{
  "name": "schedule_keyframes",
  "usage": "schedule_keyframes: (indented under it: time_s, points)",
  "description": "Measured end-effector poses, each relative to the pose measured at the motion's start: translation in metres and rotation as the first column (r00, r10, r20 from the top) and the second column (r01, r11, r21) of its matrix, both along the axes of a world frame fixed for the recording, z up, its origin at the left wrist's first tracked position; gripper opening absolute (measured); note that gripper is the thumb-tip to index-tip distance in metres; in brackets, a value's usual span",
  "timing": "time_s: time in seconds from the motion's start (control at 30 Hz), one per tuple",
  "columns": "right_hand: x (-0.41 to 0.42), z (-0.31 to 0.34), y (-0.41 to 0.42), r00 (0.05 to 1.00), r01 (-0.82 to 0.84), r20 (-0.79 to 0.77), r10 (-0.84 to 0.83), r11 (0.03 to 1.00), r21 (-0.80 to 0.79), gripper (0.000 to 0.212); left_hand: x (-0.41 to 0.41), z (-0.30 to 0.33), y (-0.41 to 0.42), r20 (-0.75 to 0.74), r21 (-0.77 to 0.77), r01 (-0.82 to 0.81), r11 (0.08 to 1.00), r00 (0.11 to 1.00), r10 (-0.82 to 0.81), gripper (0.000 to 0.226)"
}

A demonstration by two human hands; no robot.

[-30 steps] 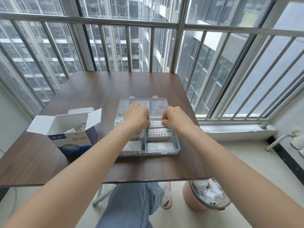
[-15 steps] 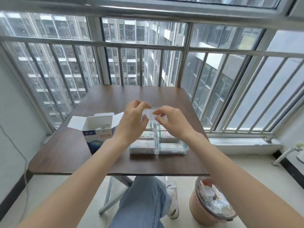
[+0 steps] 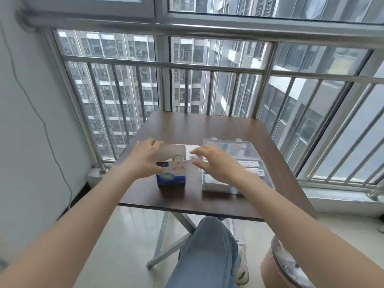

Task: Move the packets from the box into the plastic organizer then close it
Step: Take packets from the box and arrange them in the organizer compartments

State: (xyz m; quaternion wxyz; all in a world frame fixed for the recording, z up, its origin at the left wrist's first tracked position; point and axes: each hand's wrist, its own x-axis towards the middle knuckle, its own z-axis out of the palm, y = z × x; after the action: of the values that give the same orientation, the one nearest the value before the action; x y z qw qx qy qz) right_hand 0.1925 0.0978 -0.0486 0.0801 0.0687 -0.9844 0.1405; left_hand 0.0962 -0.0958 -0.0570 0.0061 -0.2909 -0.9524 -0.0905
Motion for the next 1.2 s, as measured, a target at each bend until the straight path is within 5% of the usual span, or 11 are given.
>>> schedule_keyframes:
  time_s: [0.17,0.4,0.73,1.0,1.2]
  points:
    - [0.020,-0.011,-0.011,0.983,-0.029,-0.182,0.013,0.996,-0.081,0.024,0.030,-0.011,-0.015,-0.256,0.261,0.145,0.954,0.964,-0.077,0.080]
    - [0.035,-0.002,-0.035,0.922,-0.161,-0.357,0.151,0.987,0.003,0.018,0.053,-0.012,-0.015,-0.543,0.197,0.244,0.949,0.833,-0.101,0.085]
    - [0.031,0.011,-0.048,0.974,0.046,-0.225,0.004,0.975,0.217,0.023,0.071,0.000,-0.006,-0.645,0.206,0.293,0.934,0.758,-0.095,0.078]
    - [0.033,0.014,-0.047,0.980,0.077,-0.195,-0.030,0.968,0.237,0.024,0.068,-0.004,-0.007,-0.601,0.265,0.280,0.923,0.797,-0.069,0.084]
    - [0.033,0.014,-0.053,0.995,0.020,0.086,-0.049,0.950,0.311,0.029,0.069,-0.006,-0.001,-0.688,0.220,0.348,0.911,0.717,-0.108,0.073]
